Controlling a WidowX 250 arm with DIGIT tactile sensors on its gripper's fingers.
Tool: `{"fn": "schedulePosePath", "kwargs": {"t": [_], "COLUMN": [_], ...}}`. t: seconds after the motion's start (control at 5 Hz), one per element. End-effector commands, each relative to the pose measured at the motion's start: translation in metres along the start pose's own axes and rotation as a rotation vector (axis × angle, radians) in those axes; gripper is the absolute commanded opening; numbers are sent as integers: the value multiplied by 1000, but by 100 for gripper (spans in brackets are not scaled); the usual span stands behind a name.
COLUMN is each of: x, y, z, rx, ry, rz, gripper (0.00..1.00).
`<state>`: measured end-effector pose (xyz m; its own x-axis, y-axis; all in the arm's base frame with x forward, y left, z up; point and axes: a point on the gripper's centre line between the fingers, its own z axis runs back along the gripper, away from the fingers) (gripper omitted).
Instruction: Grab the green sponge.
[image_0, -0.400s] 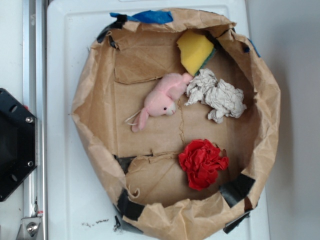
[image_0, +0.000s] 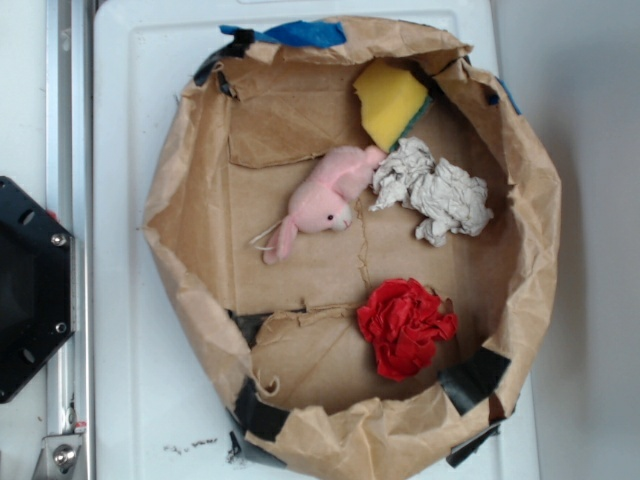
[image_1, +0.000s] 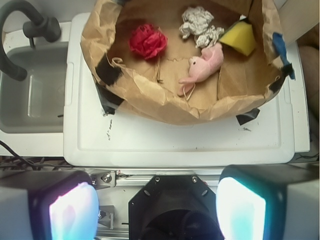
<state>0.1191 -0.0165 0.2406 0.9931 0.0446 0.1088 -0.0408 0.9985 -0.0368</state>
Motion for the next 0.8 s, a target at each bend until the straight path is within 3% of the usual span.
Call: {"fn": "schedulePosePath", "kwargs": {"t": [0.0,0.6], "x": [60,103], "y": [15,58], "z": [-48,-91], "rx": [-25,21], "ry": [-87,-165], "rz": [241,560], "gripper": [100,100]}}
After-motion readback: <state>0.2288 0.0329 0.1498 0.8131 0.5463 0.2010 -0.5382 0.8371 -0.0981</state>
